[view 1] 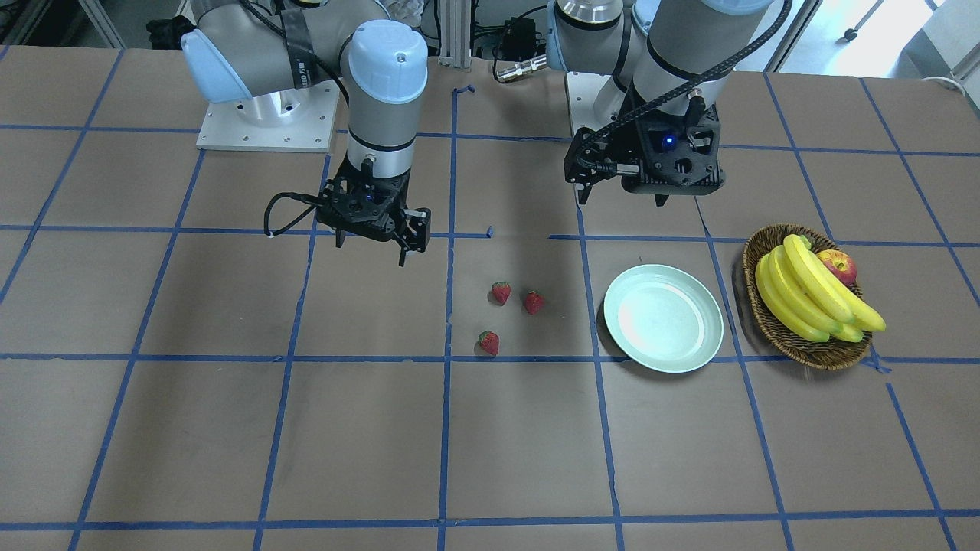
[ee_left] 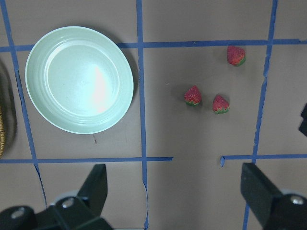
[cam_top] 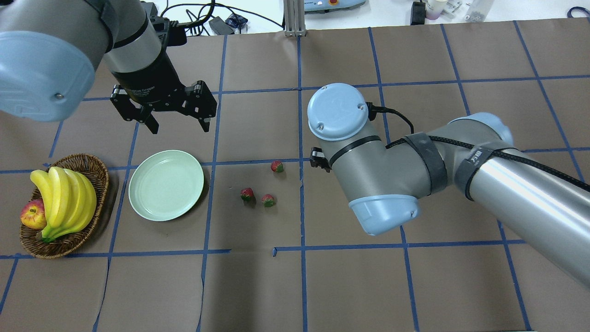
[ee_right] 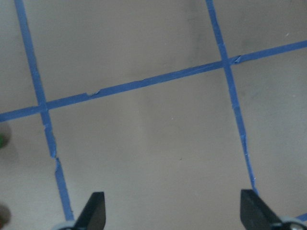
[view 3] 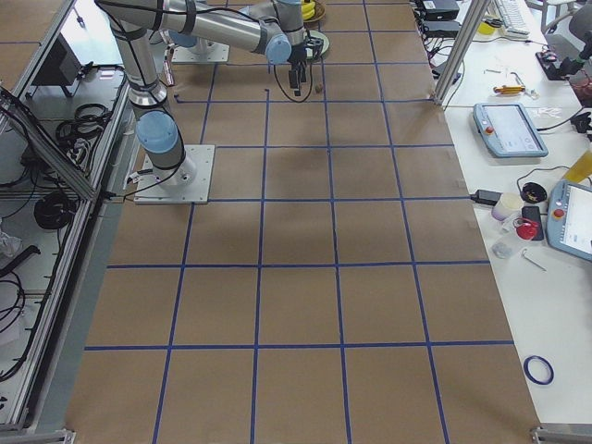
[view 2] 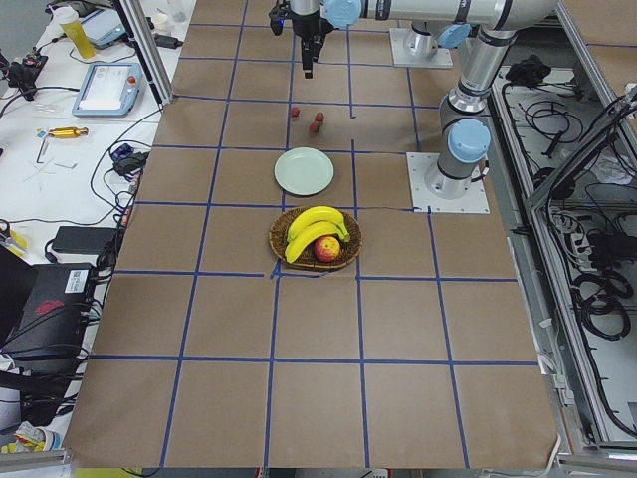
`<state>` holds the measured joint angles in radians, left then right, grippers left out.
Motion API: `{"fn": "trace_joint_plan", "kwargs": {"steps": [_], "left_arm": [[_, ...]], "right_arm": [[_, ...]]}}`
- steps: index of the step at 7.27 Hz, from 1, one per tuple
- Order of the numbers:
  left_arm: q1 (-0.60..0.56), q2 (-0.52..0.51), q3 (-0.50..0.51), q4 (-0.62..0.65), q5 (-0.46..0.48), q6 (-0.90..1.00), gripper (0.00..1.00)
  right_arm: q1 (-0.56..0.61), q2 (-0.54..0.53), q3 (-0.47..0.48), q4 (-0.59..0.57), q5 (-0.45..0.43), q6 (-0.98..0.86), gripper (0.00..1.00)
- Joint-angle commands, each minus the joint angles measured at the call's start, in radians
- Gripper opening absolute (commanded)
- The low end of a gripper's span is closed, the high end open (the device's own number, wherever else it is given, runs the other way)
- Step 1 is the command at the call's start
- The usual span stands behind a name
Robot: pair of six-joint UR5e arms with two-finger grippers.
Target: Collect all strawberries into plate
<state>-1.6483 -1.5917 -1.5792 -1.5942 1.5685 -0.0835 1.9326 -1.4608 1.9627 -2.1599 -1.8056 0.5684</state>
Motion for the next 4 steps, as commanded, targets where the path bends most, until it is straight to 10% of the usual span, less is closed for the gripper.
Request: {"fn": "trace_joint_plan", "kwargs": {"steps": [1, 4], "left_arm": [[0.015, -0.001, 0.010, -0.001, -0.001, 0.001, 1.00], [0.013, -0.001, 0.008, -0.001, 0.001, -0.001, 1.00]], "right_arm": [[-0.097, -0.039, -0.075, 0.233, -0.013, -0.187, 1.00], [-0.285, -0.044, -0.377, 0.733, 0.212, -0.485, 1.00]]}}
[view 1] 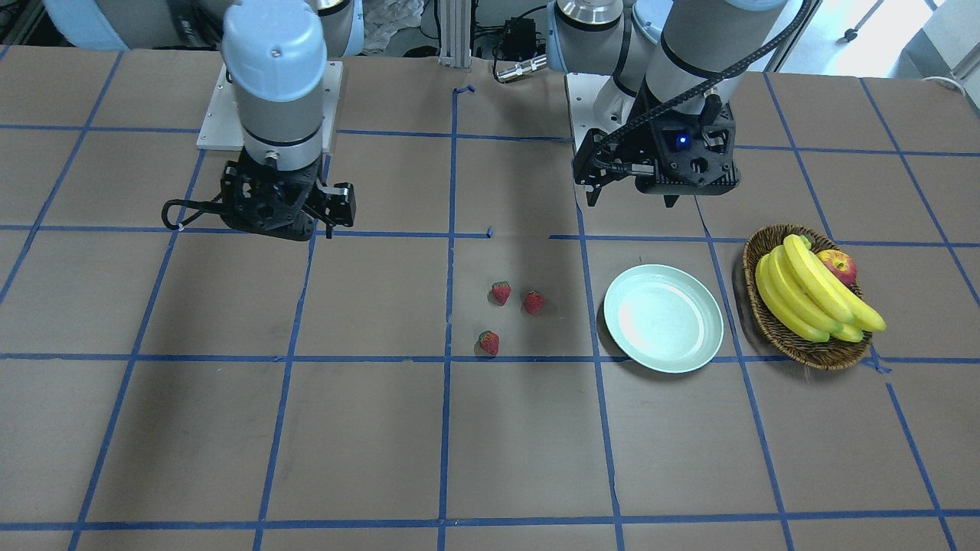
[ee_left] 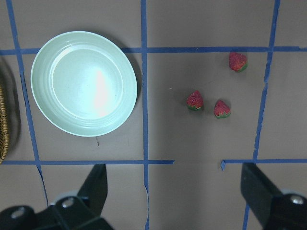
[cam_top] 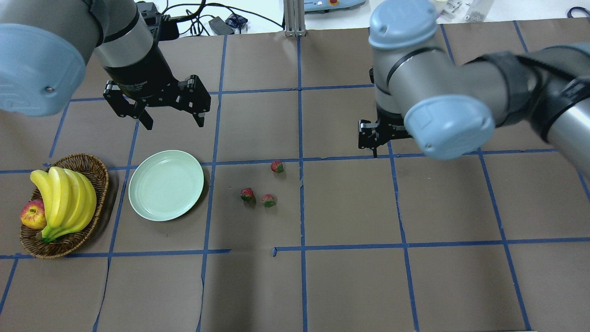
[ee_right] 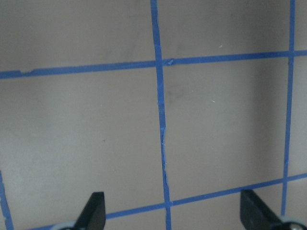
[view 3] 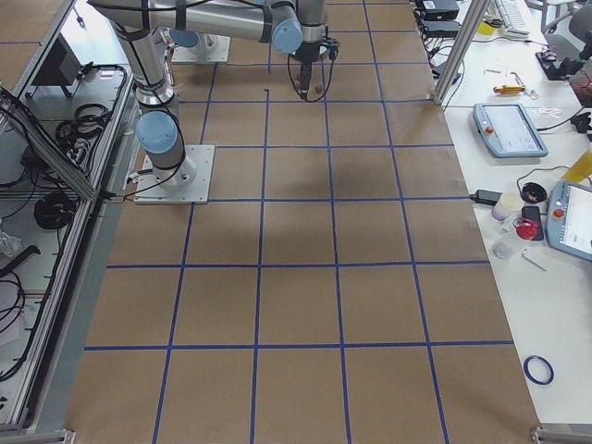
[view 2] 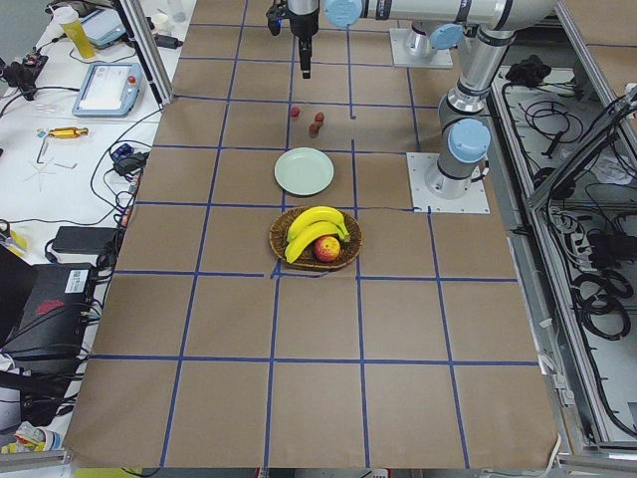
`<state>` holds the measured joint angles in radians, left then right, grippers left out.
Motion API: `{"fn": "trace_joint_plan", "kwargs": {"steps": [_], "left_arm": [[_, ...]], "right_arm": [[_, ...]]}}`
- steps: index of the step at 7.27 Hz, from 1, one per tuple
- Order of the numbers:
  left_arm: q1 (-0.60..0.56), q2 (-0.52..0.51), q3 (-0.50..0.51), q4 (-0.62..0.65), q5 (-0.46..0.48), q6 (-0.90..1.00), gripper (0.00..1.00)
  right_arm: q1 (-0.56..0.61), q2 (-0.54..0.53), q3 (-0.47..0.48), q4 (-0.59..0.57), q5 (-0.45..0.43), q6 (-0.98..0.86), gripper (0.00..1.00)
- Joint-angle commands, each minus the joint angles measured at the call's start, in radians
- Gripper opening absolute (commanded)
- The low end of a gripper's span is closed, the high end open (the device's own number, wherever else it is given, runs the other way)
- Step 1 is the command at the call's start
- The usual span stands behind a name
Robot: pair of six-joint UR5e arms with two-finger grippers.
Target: Collect all strawberries into plate
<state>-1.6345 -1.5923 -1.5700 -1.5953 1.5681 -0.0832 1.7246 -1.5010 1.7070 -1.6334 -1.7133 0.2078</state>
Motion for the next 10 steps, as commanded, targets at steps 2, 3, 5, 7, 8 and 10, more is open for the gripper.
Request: {"fn": "trace_joint_plan", "kwargs": {"steps": [2, 3, 5, 7, 8, 10], "left_arm": [[-0.004, -0.006, -0.005, -0.002, 0.003, -0.007, 1.00], [-0.010, -0.011, -0.010, -0.002, 0.003, -0.009, 1.00], [-0.011, -0.017, -0.013, -0.002, 0.004, -0.010, 1.00], [-0.016, -0.026, -0.018, 0.000, 0.010, -0.012, 1.00], [-0.033, -0.037, -0.036, 0.012, 0.007, -0.015, 1.00], [-0.065, -0.067, -0.193, 0.241, 0.007, -0.112, 1.00]], "right_arm": [[-0.079, -0.024, -0.226, 0.268, 0.178, -0.128, 1.00], [-0.085, -0.021, -0.221, 0.136, 0.223, -0.117, 1.00], [-0.089, -0.025, -0.213, 0.081, 0.204, -0.128, 1.00], [-0.086, -0.025, -0.205, 0.069, 0.081, -0.124, 1.00], [-0.086, -0.027, -0.196, 0.058, 0.089, -0.120, 1.00], [-0.083, -0.027, -0.190, 0.061, 0.101, -0.119, 1.00]]}}
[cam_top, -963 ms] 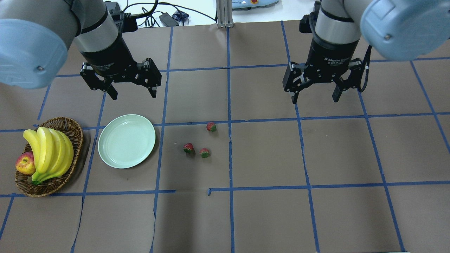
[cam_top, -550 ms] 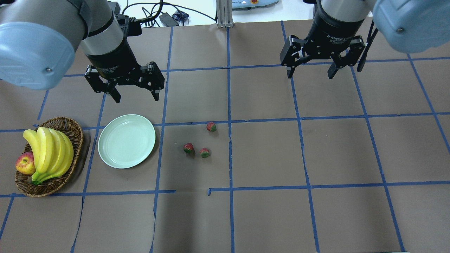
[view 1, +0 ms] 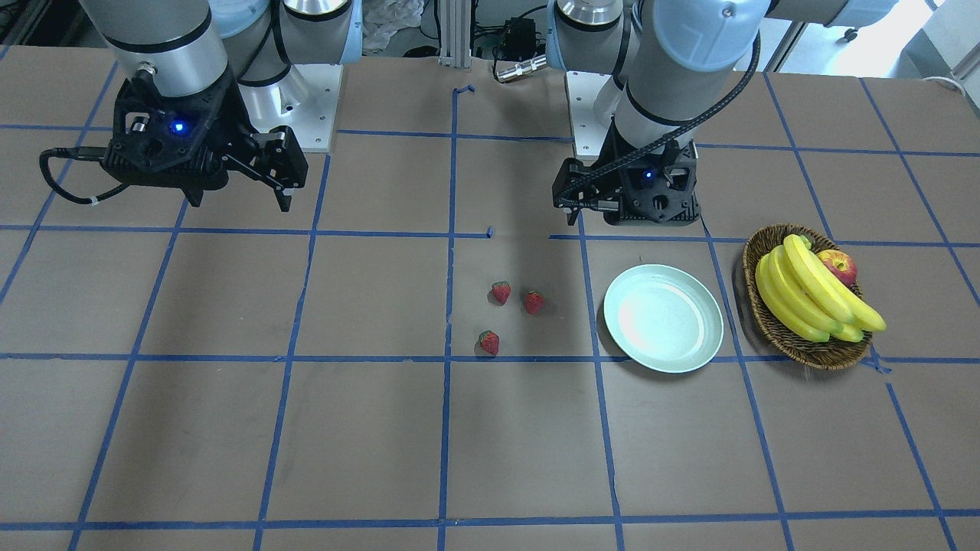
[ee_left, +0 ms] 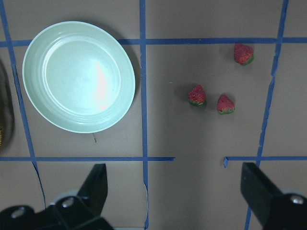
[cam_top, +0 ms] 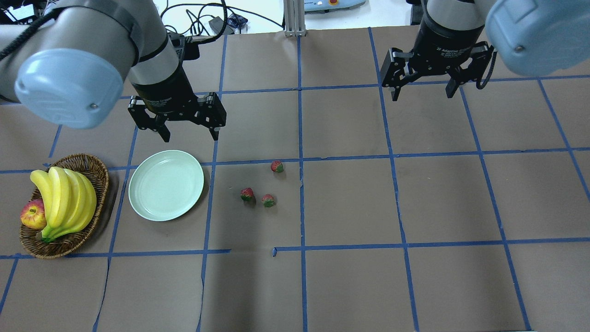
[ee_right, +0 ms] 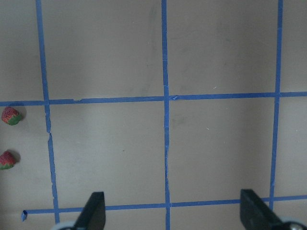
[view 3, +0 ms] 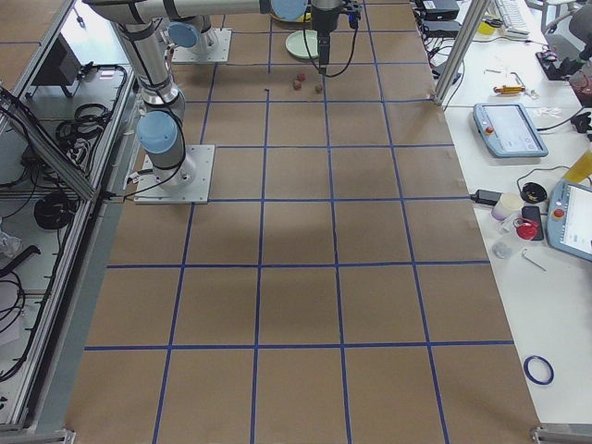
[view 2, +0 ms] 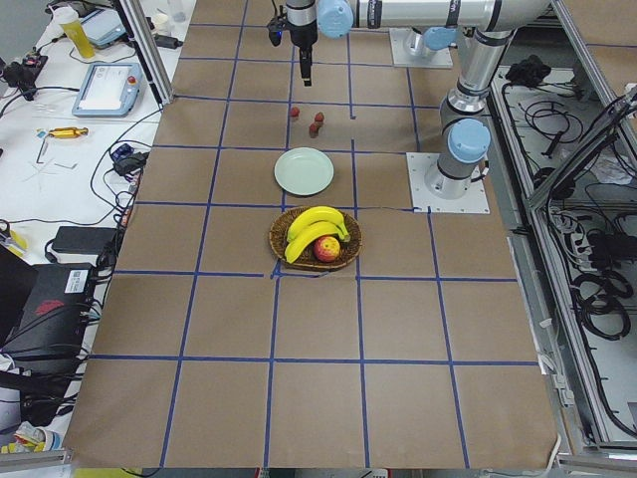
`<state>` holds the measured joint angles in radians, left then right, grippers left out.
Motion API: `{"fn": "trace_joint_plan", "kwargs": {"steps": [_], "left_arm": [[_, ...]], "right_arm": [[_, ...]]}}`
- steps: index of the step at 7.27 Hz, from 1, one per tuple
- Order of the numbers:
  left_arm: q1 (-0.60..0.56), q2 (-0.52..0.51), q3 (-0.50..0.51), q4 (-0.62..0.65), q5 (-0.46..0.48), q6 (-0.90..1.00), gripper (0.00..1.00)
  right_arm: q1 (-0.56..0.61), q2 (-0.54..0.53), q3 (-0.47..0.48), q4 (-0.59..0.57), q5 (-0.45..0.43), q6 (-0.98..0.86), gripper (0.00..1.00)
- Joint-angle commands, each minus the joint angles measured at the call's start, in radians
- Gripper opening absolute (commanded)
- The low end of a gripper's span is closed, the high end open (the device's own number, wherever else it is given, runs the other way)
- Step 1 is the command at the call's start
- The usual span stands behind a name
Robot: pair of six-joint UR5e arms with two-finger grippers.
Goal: Collect all strawberries into plate
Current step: 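Reach the left gripper to the strawberries and grasp one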
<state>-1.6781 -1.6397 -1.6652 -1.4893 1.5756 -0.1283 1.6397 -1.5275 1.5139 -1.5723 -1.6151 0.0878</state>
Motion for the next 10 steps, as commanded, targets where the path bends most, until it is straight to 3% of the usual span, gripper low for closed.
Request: {"fn": "trace_joint_plan", "kwargs": {"steps": [1, 2, 4, 6, 8, 10], "left_arm": [[-0.055, -0.046, -0.231, 0.317, 0.001, -0.083, 1.00], [-0.061, -0.072, -0.305, 0.425, 0.003, -0.088, 1.00], [-0.064, -0.173, -0.314, 0.548, -0.003, -0.147, 1.00], [-0.084, -0.247, -0.317, 0.607, 0.003, -0.172, 1.00], [-0.098, -0.272, -0.326, 0.612, 0.014, -0.172, 0.94], [-0.100, -0.279, -0.332, 0.610, 0.032, -0.166, 0.54]], "right_arm": [[0.002, 0.000, 0.003, 0.002, 0.003, 0.001, 1.00], [0.002, 0.000, 0.003, 0.003, 0.004, 0.001, 1.00], [0.002, 0.000, 0.003, 0.006, 0.004, 0.001, 1.00], [0.002, 0.000, 0.003, 0.009, 0.004, 0.001, 1.00], [0.002, 0.000, 0.002, 0.008, 0.004, 0.001, 1.00], [0.002, 0.000, 0.002, 0.009, 0.003, 0.001, 1.00]]}}
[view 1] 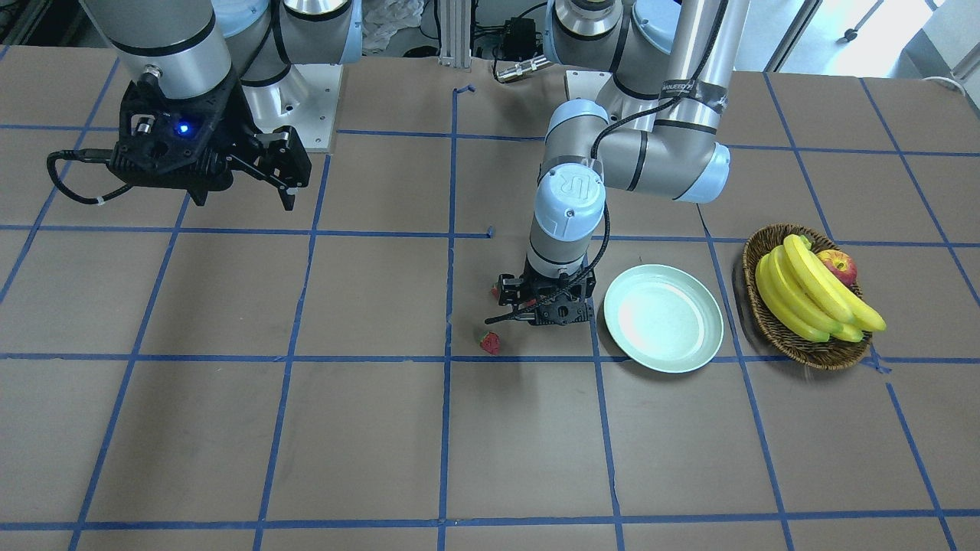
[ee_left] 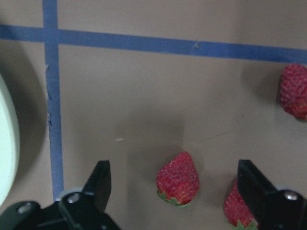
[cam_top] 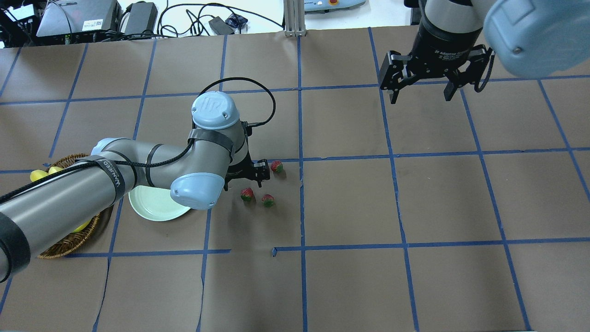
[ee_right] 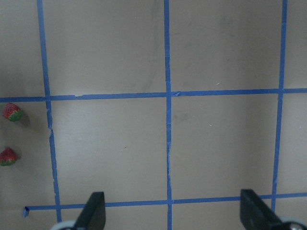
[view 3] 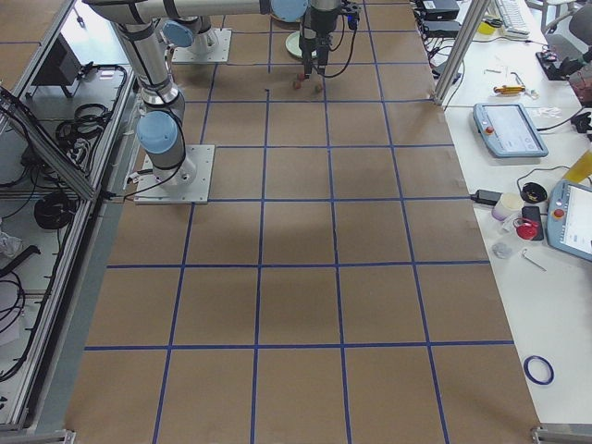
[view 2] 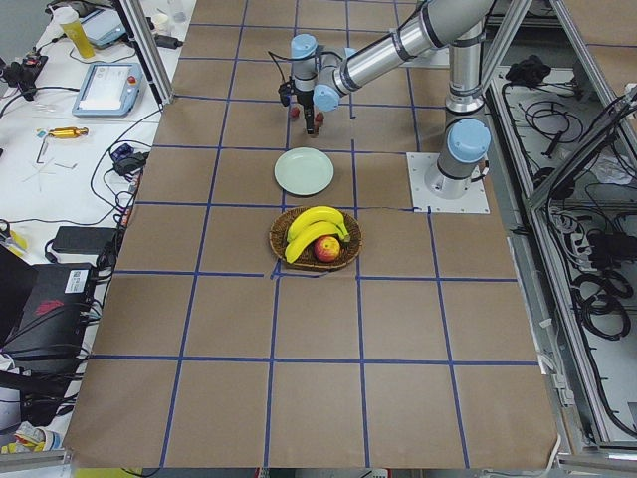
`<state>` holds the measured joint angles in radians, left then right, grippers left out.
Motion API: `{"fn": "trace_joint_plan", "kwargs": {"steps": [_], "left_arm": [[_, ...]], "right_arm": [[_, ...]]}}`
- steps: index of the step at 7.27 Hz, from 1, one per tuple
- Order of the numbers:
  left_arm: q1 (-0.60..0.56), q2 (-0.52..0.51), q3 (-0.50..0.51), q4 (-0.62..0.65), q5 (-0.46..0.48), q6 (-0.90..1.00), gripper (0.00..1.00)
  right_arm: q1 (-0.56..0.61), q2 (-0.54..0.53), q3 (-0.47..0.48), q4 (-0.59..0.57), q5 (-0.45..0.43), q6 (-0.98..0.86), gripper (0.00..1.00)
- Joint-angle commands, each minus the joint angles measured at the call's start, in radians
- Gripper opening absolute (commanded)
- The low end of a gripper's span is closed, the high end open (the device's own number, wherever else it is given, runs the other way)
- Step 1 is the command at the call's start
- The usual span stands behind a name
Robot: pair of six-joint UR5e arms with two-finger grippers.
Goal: Collect all strawberries into plate
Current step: 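Reach the left gripper to the strawberries and grasp one, then carry the strawberry over the plate and release it onto it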
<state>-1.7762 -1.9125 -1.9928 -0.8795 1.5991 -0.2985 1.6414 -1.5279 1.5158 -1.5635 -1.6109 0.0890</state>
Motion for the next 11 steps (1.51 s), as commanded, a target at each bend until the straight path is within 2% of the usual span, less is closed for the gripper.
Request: {"fn": "trace_joint_plan", "kwargs": {"steps": [1, 5, 6, 7, 8, 10, 11], "left_arm": [[-0.003, -0.014, -0.009, 0.000, 0.005, -0.001, 0.44], [0.000, -0.007, 0.009, -0.012, 0.004, 0.018, 0.22], [0.021, 0.031, 0.046, -0.115, 0.012, 0.075, 0.22], [0.085, 0.059, 0.108, -0.247, 0.050, 0.163, 0.22], [0.159, 0.079, 0.124, -0.313, 0.088, 0.264, 0.23], [0.277, 0.072, 0.065, -0.285, 0.136, 0.360, 0.25], [0.277, 0.064, 0.033, -0.239, 0.139, 0.358, 0.42]], "right_arm": [[0.000, 0.000, 0.000, 0.000, -0.001, 0.000, 1.00], [0.000, 0.000, -0.002, -0.001, 0.000, 0.000, 1.00], [-0.002, 0.002, -0.002, -0.003, -0.001, 0.000, 1.00], [0.000, 0.002, -0.002, -0.003, 0.000, 0.000, 1.00], [0.000, 0.002, -0.002, -0.003, -0.001, 0.000, 1.00], [0.003, 0.005, -0.002, -0.003, 0.000, 0.000, 1.00], [0.003, 0.006, -0.002, -0.003, 0.000, 0.000, 1.00]]}}
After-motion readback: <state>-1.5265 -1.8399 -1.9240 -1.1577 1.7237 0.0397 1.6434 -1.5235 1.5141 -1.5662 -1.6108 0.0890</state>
